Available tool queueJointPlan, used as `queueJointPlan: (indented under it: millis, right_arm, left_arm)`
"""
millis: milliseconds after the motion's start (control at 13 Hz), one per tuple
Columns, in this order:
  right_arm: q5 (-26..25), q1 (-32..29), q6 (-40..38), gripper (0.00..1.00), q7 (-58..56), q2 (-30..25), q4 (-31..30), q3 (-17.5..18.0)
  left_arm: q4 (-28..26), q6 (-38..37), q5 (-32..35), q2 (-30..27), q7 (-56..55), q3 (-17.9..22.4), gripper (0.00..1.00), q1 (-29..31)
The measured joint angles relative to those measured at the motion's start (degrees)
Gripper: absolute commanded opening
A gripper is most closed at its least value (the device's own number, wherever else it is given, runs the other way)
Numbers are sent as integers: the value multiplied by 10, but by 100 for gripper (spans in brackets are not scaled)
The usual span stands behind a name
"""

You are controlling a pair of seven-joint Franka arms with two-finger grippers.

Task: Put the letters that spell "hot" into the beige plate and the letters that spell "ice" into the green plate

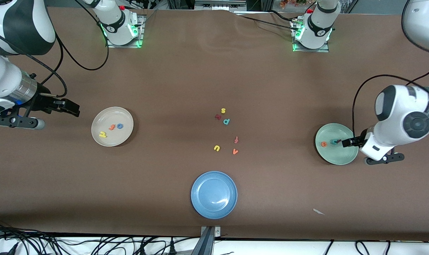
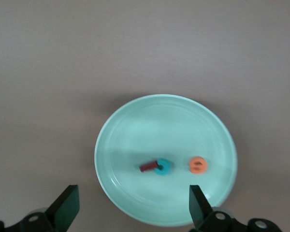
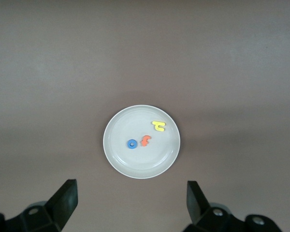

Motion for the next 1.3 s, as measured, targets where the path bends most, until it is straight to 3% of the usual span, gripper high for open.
queueJointPlan:
  millis: [153,307,460,921,1304]
  right_arm:
    - [0,0,0,100,6,0,0,-1]
    - [0,-1,0,100,8,0,0,-6]
    - [0,-1,0,100,9,-1,1,-13]
    - [0,-2,0,100,10,-12,2,-26]
    - [1,-2,0,100,10,-12,2,-26]
  left_arm:
    - [2,-38,-90,-46,80,58,100,-29]
    - [1,-60,-165,-88,105,153,100,-104]
    - [-1,-69,-192,-124,106,200,100,-153]
    - [-15,-132,-171,-238,106,205,100,-217]
    - [-15,-148,-170,-283,107,209,100,-223]
